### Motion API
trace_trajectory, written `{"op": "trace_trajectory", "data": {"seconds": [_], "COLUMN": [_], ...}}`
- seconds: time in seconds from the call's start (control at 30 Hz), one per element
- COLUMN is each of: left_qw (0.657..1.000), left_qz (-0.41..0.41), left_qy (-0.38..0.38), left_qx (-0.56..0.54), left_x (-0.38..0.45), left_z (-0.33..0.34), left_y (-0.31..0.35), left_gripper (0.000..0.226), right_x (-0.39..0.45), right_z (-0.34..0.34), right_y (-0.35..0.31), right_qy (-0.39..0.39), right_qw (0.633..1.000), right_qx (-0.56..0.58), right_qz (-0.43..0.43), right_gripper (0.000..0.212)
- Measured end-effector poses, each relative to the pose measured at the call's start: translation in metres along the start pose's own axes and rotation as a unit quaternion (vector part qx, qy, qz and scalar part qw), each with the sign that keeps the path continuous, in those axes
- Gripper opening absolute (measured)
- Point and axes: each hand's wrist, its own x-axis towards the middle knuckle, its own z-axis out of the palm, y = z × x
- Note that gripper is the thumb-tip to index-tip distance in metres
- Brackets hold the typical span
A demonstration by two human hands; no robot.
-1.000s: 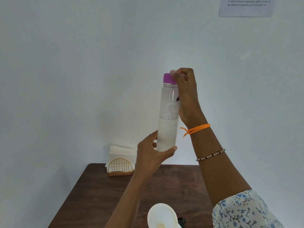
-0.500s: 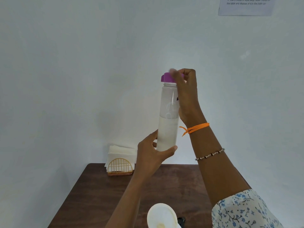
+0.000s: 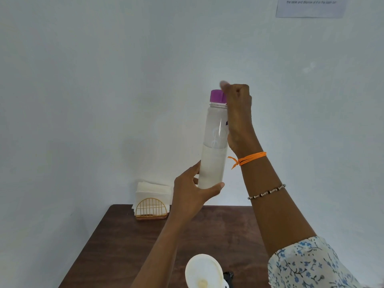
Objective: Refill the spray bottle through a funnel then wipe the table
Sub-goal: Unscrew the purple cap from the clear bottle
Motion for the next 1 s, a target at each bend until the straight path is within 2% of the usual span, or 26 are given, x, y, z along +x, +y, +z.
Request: {"op": "trace_trajectory", "data": {"seconds": [0.07,0.13,0.33,0.47,0.6,0.67,0.83,0.9,1.0], "left_qw": [1.000,1.000,1.000,1.000,1.000,1.000,1.000,1.000,1.000], "left_qz": [0.003,0.002,0.002,-0.001,0.003,0.003,0.003,0.003,0.007], "left_qy": [-0.002,-0.001,0.001,-0.001,-0.001,0.001,-0.003,-0.002,0.001], "left_qx": [-0.002,-0.004,-0.004,-0.004,-0.003,-0.004,-0.004,-0.008,-0.013], "left_x": [-0.0011,-0.0016,0.0000,0.0000,0.0012,0.0020,0.0025,0.0015,0.0005], "left_z": [-0.0005,-0.0005,-0.0004,0.0000,-0.0014,-0.0007,0.0023,0.0030,0.0028], "left_y": [-0.0001,-0.0003,-0.0013,-0.0029,-0.0020,-0.0014,-0.0017,-0.0026,-0.0035], "left_gripper": [0.069,0.068,0.068,0.069,0.069,0.069,0.070,0.070,0.069], "right_x": [-0.0004,0.0009,0.0004,0.0034,0.0039,0.0044,0.0034,0.0043,0.0060], "right_z": [0.0002,-0.0009,-0.0030,-0.0019,-0.0024,-0.0038,-0.0047,-0.0044,-0.0053], "right_y": [0.0022,0.0045,0.0024,-0.0005,0.0021,0.0025,-0.0017,-0.0031,-0.0010], "right_qy": [0.026,0.033,0.011,0.007,0.032,0.035,0.017,-0.002,0.008], "right_qw": [0.998,0.997,0.999,0.999,0.997,0.999,0.999,0.998,0.997], "right_qx": [-0.060,-0.067,0.019,0.011,-0.069,-0.041,0.014,0.014,-0.061], "right_qz": [-0.014,-0.025,0.025,0.032,-0.002,0.005,0.047,0.055,0.053], "right_gripper": [0.036,0.036,0.003,0.013,0.041,0.038,0.011,0.014,0.036]}}
